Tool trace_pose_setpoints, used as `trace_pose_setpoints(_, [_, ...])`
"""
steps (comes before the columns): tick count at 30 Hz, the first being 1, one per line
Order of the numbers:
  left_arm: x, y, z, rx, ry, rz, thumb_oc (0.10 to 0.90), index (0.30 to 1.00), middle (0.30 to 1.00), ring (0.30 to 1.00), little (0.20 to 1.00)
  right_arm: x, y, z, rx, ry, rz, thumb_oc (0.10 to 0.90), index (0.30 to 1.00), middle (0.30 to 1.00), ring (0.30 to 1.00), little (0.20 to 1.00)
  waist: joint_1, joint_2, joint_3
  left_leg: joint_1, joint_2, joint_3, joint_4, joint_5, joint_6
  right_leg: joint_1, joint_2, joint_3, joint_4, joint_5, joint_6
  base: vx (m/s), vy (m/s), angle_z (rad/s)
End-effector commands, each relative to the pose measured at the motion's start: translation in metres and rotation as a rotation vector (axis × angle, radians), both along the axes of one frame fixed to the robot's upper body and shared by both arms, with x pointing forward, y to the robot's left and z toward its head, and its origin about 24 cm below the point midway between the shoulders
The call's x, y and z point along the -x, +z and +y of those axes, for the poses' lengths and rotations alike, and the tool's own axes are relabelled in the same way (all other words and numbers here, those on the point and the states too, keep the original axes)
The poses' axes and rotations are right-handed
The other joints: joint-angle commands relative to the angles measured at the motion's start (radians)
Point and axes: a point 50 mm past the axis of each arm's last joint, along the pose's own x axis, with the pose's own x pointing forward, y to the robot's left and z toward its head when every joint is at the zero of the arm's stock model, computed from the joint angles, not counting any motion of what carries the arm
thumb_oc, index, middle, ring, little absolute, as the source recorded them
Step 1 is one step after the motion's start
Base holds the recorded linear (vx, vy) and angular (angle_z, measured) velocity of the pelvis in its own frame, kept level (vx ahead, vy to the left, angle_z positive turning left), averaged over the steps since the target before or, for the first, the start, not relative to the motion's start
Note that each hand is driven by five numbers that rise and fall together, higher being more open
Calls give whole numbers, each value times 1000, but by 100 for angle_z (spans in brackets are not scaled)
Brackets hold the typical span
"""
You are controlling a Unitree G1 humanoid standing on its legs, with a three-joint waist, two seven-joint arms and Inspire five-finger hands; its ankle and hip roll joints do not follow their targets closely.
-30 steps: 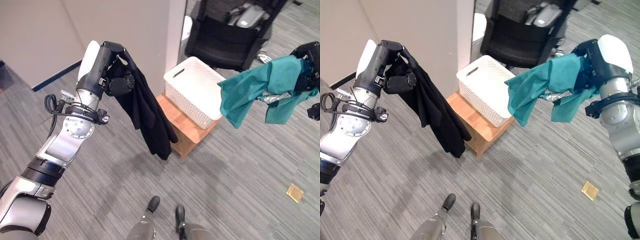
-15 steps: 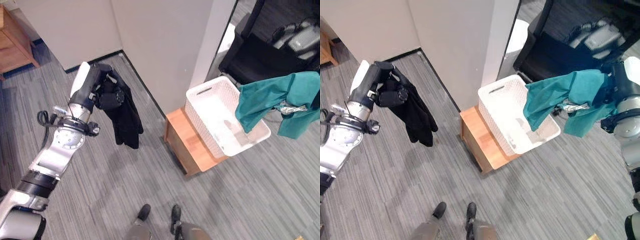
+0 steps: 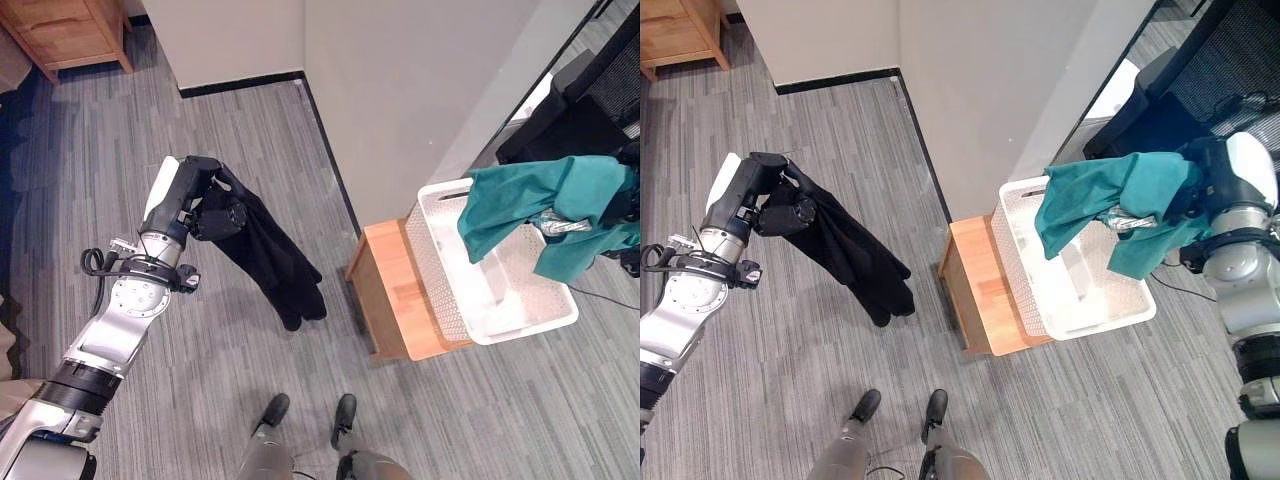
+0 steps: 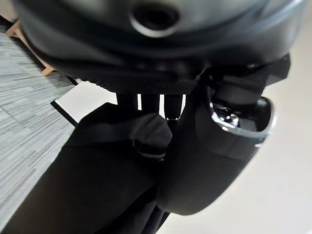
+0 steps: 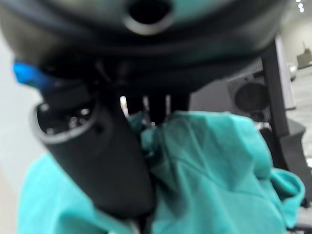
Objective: Pick up bed clothes into laundry basket.
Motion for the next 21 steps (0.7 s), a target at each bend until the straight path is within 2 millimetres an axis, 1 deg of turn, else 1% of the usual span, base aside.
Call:
trace_pose_setpoints(1, [9, 67, -10, 36, -102, -294, 400, 300, 300, 300, 300, 12, 39, -12, 85, -54, -129, 400, 300, 300, 300, 300, 12, -35, -110, -57, -67, 0, -54, 24, 52, -54, -59, 60, 2, -49, 93, -2, 0, 19])
trace_pose_setpoints(2, [9, 66, -7, 37, -91, -291, 400, 300, 300, 300, 300, 13, 36, -14, 73, -66, -128, 400, 300, 300, 300, 300, 10, -28, -106, -69, -69, 5, -54, 27, 52, -63, -61, 62, 2, -50, 93, -2, 0, 19])
trace_pose_setpoints(3, [9, 66, -7, 37, -91, -291, 400, 300, 300, 300, 300, 14, 36, -14, 73, -66, -128, 400, 300, 300, 300, 300, 10, -28, -107, -70, -69, 5, -54, 28, 52, -64, -61, 62, 2, -50, 93, 1, -7, 13])
trace_pose_setpoints(5, [10, 65, -4, 42, -82, -285, 400, 300, 300, 300, 300, 16, 33, -18, 57, -84, -134, 400, 300, 300, 300, 300, 9, -20, -100, -91, -72, 8, -54, 35, 51, -81, -60, 68, 2, -48, 92, 0, -16, -9])
trace_pose_setpoints(6, [11, 66, -2, 45, -81, -287, 400, 300, 300, 300, 300, 17, 35, -22, 44, -102, -146, 400, 300, 300, 300, 300, 10, -11, -92, -121, -75, 13, -54, 44, 51, -106, -59, 74, 2, -46, 90, -7, -26, -17])
trace_pose_setpoints(8, [11, 66, -2, 46, -81, -287, 400, 300, 300, 300, 300, 16, 35, -22, 44, -101, -147, 400, 300, 300, 300, 300, 10, -12, -94, -124, -75, 13, -54, 45, 51, -109, -60, 75, 2, -46, 90, -3, -10, -5])
trace_pose_setpoints(11, [12, 63, 0, 49, -80, -274, 400, 300, 300, 300, 300, 18, 40, -23, 36, -106, -176, 400, 300, 300, 300, 300, 10, -5, -86, -161, -83, 14, -54, 56, 48, -133, -56, 75, 2, -50, 86, -7, -31, -4])
trace_pose_setpoints(15, [12, 63, 1, 38, -84, -266, 400, 300, 300, 300, 300, 27, 61, -33, 113, -157, -189, 400, 300, 300, 300, 300, 7, -5, -80, -209, -100, 5, -54, 71, 39, -160, -54, 62, 2, -53, 79, 12, -71, 3])
trace_pose_setpoints(17, [12, 64, 3, 41, -81, -266, 400, 300, 300, 300, 300, 28, 66, -33, 129, -162, -190, 400, 300, 300, 300, 300, 3, -5, -83, -221, -103, 5, -54, 74, 37, -169, -53, 61, 2, -52, 77, 2, -51, 12])
trace_pose_setpoints(18, [15, 60, 11, 45, -52, -254, 400, 300, 300, 300, 300, 35, 82, -37, 186, -192, -210, 400, 300, 300, 300, 300, -4, -8, -80, -242, -107, 13, -54, 81, 32, -180, -49, 64, 2, -52, 74, 3, -50, 15])
trace_pose_setpoints(19, [15, 60, 12, 46, -51, -254, 400, 300, 300, 300, 300, 35, 83, -37, 187, -190, -210, 400, 300, 300, 300, 300, -5, -8, -82, -243, -107, 14, -54, 81, 32, -182, -49, 65, 2, -52, 74, -7, -69, 11])
trace_pose_setpoints(21, [18, 56, 19, 38, -26, -241, 400, 300, 300, 300, 300, 41, 98, -38, 230, -210, -237, 400, 300, 300, 300, 300, -8, -8, -85, -255, -104, 24, -54, 83, 29, -191, -46, 68, 2, -52, 73, -8, -32, -4])
